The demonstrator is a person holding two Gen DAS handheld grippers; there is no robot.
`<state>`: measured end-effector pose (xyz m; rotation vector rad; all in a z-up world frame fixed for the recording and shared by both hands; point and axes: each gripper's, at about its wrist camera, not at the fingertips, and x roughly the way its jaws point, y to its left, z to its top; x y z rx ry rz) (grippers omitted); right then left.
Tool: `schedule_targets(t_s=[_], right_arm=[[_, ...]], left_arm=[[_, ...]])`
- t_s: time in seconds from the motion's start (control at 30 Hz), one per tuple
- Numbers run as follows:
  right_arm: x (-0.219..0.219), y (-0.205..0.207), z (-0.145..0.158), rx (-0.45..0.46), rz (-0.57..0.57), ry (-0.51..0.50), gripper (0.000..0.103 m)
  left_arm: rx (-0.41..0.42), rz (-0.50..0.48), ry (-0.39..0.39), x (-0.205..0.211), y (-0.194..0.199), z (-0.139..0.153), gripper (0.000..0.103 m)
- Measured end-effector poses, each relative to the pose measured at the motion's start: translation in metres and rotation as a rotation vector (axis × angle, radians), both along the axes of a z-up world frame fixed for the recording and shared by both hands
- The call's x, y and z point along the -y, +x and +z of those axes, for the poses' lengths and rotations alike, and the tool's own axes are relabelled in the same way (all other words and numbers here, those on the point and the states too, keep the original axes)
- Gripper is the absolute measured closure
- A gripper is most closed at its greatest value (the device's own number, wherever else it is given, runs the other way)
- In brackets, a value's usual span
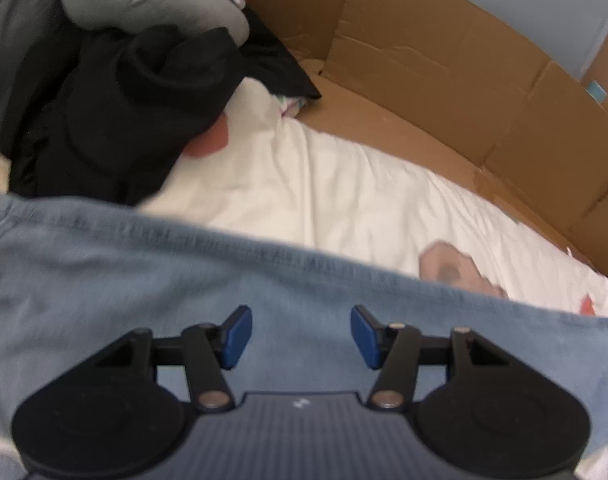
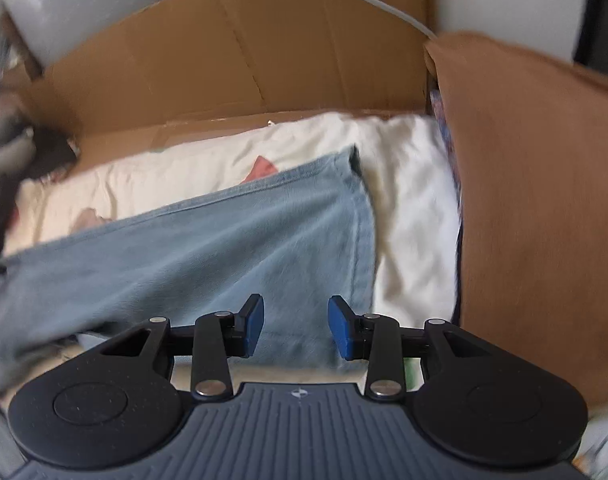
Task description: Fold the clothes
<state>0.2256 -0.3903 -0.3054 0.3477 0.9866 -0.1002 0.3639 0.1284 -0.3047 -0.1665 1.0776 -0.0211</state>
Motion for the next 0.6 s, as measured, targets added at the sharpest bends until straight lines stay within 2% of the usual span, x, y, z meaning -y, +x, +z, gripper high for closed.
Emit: schedule_targets(t_s=[0.07, 0.13, 0.17, 0.3, 0.5, 0.6], right_arm=[[-0.003, -0.006, -0.007, -0.006, 0.003, 0.027, 0.059], [-0.002, -0.011, -0.016, -0.015, -0.046, 0.083, 0.056], [0.001, -0.014, -0.021, -0.017, -0.088, 0.131, 0.051], [0.012, -0.029, -0.042, -0.04, -0.245, 0.284, 0.045], [0.032, -0.051, -0.076, 0.027, -0.469, 0.548, 0.042], [0.033, -0.054, -0.09, 0.059, -0.536, 0.624, 0.041]], left_arm=[[-0.013, -0.004, 0.012, 0.0, -0.013, 0.01, 0.046], [-0.021, -0.015, 0.027, 0.0, -0.027, 0.02, 0.045], [-0.025, -0.018, 0.031, -0.001, -0.032, 0.024, 0.045], [-0.053, -0.035, 0.035, -0.004, -0.05, 0.036, 0.045], [-0.084, -0.029, 0.032, -0.008, -0.075, 0.032, 0.045], [-0.102, -0.039, 0.036, -0.005, -0.087, 0.022, 0.045]])
